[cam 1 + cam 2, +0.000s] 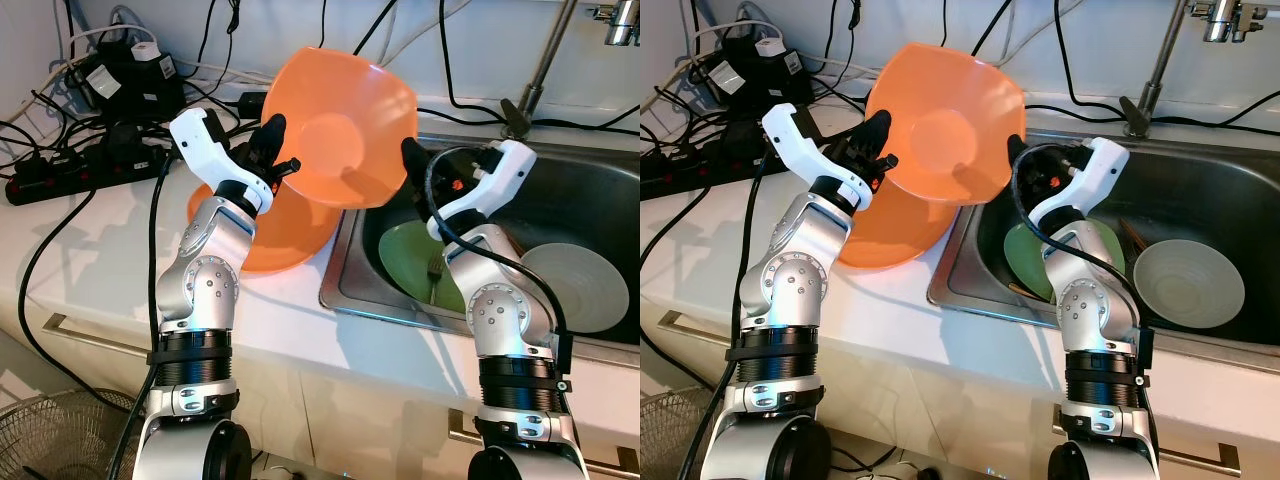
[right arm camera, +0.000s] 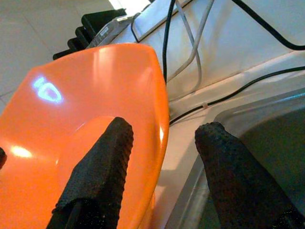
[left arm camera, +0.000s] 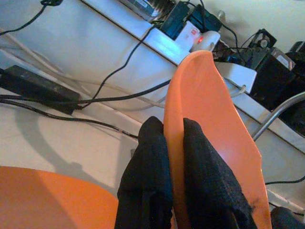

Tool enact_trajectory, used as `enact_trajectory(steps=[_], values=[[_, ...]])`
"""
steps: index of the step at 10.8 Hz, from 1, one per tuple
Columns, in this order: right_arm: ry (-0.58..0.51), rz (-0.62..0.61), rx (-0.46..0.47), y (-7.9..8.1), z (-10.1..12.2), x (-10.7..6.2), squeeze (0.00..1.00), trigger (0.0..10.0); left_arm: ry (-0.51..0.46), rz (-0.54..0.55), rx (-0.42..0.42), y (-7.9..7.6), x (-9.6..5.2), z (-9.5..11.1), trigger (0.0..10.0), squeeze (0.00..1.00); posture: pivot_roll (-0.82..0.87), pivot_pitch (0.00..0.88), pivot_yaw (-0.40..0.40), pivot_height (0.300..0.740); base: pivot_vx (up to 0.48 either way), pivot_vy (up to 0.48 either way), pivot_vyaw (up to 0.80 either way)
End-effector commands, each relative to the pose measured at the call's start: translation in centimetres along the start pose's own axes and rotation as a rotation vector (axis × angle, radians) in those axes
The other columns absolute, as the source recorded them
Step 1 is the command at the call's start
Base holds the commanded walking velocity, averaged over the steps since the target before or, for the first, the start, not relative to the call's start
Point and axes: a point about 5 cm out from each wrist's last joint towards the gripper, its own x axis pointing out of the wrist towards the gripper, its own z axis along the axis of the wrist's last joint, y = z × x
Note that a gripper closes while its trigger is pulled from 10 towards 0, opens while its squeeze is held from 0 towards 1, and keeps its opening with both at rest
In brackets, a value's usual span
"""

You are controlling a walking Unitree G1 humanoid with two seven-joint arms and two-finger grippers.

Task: Kitchen organization

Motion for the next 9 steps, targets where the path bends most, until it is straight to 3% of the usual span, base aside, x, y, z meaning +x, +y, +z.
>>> enact_trajectory(steps=[1,5,6,9], values=[[0.022,-0.001,0.004,0.0,-0.4,-0.1,0.0,10.0,-0.05,-0.057,-0.001,-1.0,0.1,1.0,10.0,0.0,0.05,0.0,0.082,0.74,0.0,0.0,0.0],[0.031,-0.001,0.032,0.1,-0.7,-0.1,0.0,10.0,-0.02,-0.129,-0.014,-1.9,0.1,0.3,10.0,0.0,0.05,0.0,0.081,0.74,0.0,0.0,0.0],[0.023,0.003,0.045,0.1,-0.6,-0.1,0.0,0.0,-0.014,-0.13,-0.01,-1.9,0.1,0.2,10.0,0.0,0.05,0.0,0.08,0.74,0.0,0.0,0.0],[0.019,0.003,0.057,0.2,-0.6,-0.1,0.0,0.0,-0.007,-0.117,0.0,-1.6,0.0,0.0,10.0,0.0,0.05,0.0,0.081,0.74,0.0,0.0,0.0]])
